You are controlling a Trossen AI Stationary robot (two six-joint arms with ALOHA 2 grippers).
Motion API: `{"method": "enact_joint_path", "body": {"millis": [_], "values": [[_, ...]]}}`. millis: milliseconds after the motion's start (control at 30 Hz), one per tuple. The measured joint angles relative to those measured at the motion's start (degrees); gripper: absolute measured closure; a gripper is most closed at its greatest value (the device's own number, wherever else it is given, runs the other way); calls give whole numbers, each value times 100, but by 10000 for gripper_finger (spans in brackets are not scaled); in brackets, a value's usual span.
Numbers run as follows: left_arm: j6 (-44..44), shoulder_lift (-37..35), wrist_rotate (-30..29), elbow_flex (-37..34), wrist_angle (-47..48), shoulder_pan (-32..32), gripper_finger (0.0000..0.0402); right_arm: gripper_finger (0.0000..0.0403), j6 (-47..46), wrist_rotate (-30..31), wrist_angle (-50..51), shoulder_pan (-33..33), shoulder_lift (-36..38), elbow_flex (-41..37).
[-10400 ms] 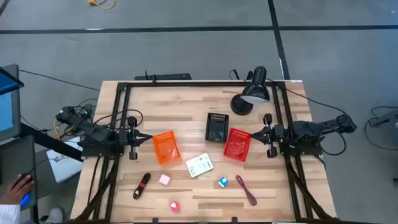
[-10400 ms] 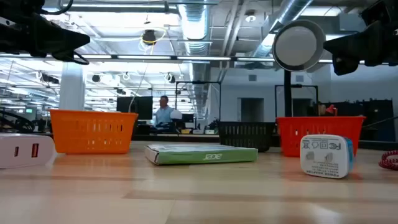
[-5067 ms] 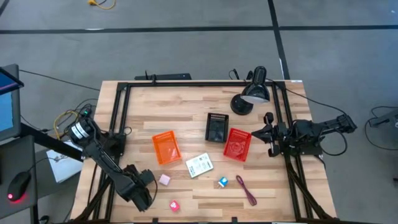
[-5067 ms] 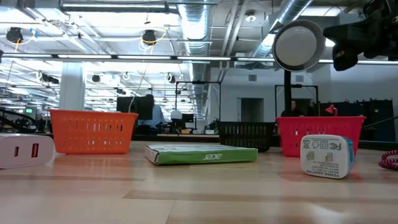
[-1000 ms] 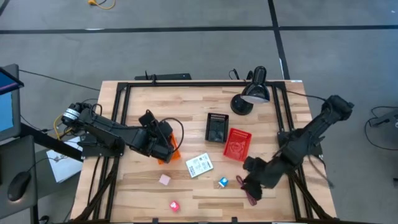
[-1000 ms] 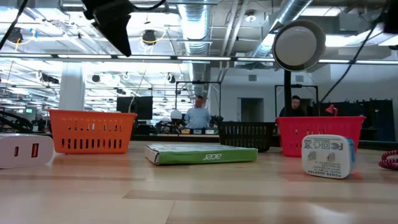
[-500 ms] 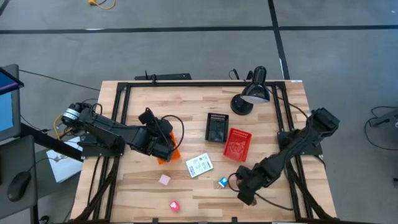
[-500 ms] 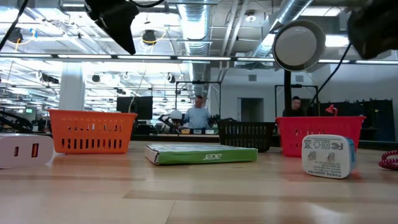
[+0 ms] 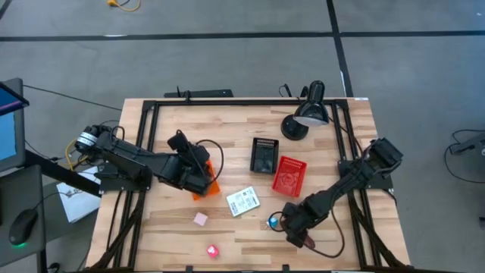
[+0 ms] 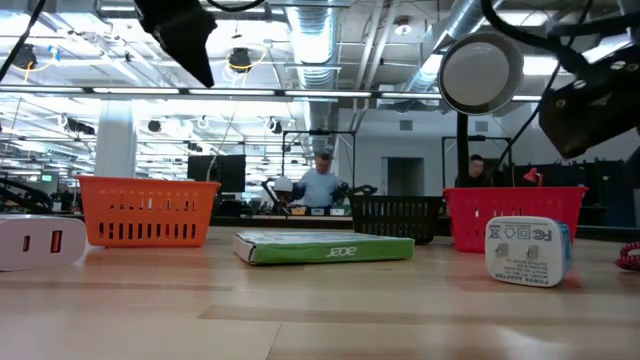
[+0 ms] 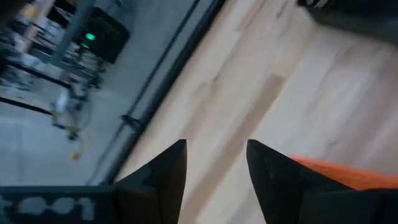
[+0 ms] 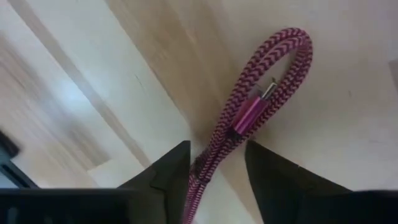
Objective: Pick and place items into bin
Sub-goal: Put the pink charger cable into the orange bin
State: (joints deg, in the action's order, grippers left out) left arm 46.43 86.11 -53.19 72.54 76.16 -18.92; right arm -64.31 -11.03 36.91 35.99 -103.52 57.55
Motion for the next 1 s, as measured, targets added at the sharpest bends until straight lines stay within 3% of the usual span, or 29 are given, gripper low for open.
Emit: {"method": "enact_joint_path", "body": {"millis": [233,500,600,667,733,800,900,1000], "values": [[635,-301,-225,-1,1228,-11,244,386,155,71,-86,-159,454,-29],[569,-1195,-904,-5,1366,-85,244,392,1423,514,-1316,-267,1392,-19],[556,-1559,-1305,-5,1381,-85,244,390,2451,1222,-1565,-491,1880,-19],[555,-1771,-1592,-5,1392,-76,244,383,3157,2037,-1695,-747,2190,-19],[553,-1946,-1793,-5,1362,-76,244,379,3659,2899,-2031,-1176,2358,-16],[539,-2108,-1877,-5,1334,-76,244,381,3859,3322,-2734,-1695,2355,-16],[521,-2238,-1681,-5,1332,-76,244,390,3914,2998,-4239,-2506,2050,-16],[517,-2306,-1461,-5,1337,-76,244,394,3893,1804,-5749,-3132,1402,-12]]}}
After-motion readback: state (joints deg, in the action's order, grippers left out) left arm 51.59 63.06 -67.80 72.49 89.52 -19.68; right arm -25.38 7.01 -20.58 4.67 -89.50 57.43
